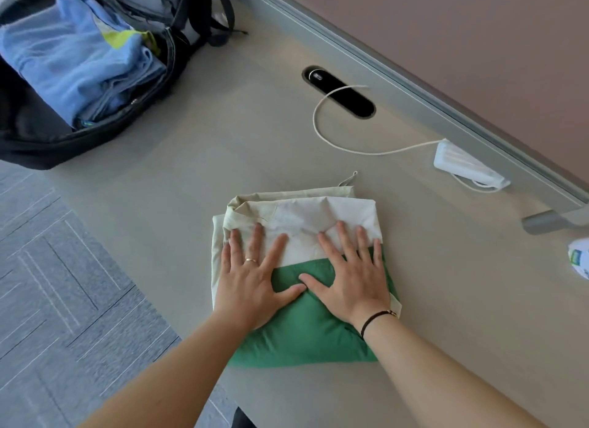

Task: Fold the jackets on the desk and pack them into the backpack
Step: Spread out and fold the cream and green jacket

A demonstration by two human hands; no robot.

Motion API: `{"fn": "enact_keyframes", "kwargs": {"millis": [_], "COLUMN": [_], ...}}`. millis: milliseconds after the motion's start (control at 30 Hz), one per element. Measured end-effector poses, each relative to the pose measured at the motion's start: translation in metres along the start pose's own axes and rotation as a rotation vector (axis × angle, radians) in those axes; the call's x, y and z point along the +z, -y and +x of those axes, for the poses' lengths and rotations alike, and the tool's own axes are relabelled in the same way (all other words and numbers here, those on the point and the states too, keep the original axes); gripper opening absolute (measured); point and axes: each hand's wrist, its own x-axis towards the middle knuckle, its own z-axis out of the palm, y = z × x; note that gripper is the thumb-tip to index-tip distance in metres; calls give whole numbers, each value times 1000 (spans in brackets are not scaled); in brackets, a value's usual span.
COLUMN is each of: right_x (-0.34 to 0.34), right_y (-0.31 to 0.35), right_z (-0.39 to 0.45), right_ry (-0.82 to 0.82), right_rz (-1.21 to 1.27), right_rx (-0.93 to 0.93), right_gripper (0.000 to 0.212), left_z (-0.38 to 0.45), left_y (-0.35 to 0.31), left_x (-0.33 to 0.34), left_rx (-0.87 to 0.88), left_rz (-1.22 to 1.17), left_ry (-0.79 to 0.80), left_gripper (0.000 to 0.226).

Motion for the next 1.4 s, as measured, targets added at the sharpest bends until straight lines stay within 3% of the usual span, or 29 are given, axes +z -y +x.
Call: {"fn": "enact_keyframes", "kwargs": {"millis": [133,300,567,933,1033,1133,1267,1400], "right_x": [-16,-8,25,-14,-19,-15,-11,-14], "right_y": [6,18,10,-51,-78,-89,-76,-59], "right_z": [-4,-69,-78,-92,-119,-151,-173,-182], "right_ry": [86,-27,-79,169,130,62,-53,-124], "right_rz": [7,46,40,-79,-67,127,468,798], "right_rx": [16,-53,-30,-148,-24,274,616,772], "right_gripper": [86,73,77,73,65,55,55,74], "left_z": [-22,-79,-71,-101,-113,-105,-59,-26], "left_y": [-10,-21,-21,-82,-112,-129,-119,-95], "left_x": [-4,21,37,-13,-25,-28,-34,-41], "left_rx": [-72,-26,-101,-162,-80,-9,42,-127], "left_rz": [-57,-118,-39,-175,-238,-313,-197,-224], "left_ry": [19,-63,-8,182,259,328,105,112], "left_gripper": [90,72,77,83,77,69,69,88]}}
